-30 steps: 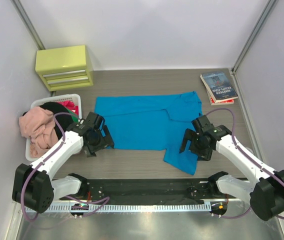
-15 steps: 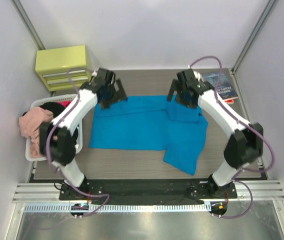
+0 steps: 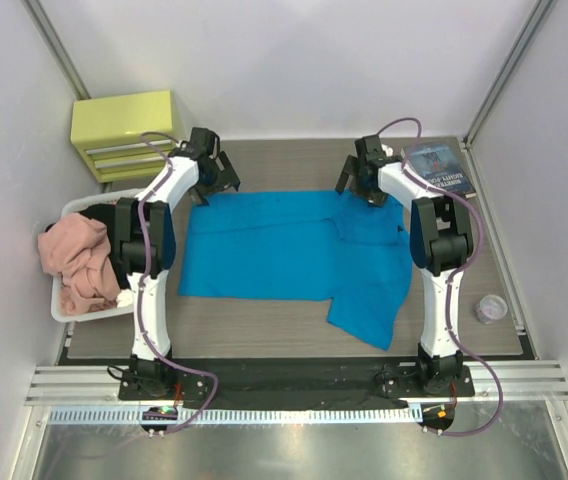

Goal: Fold and stack the t-shirts
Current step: Grap the side of the flattened tshirt closest away from the robot with both arms

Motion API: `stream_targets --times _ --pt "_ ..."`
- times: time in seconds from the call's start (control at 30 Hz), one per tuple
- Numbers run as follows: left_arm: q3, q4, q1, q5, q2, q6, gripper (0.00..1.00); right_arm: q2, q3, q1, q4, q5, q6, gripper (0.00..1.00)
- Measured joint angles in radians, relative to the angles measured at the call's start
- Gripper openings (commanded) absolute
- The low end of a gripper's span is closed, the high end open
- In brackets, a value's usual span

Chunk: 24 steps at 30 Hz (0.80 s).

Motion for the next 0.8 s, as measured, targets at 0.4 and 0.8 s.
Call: stream_targets --times 0.4,0.8 --pt "-0.029 0.065 -0.005 0.005 0.047 -0.031 0.95 0.01 -0.019 0.002 0.085 -0.013 -0.016 1.0" --pt "0.243 0.049 0.008 0.028 0.215 -0.058 0.94 0.176 0.219 -0.051 0.136 -0.033 -0.067 1.0"
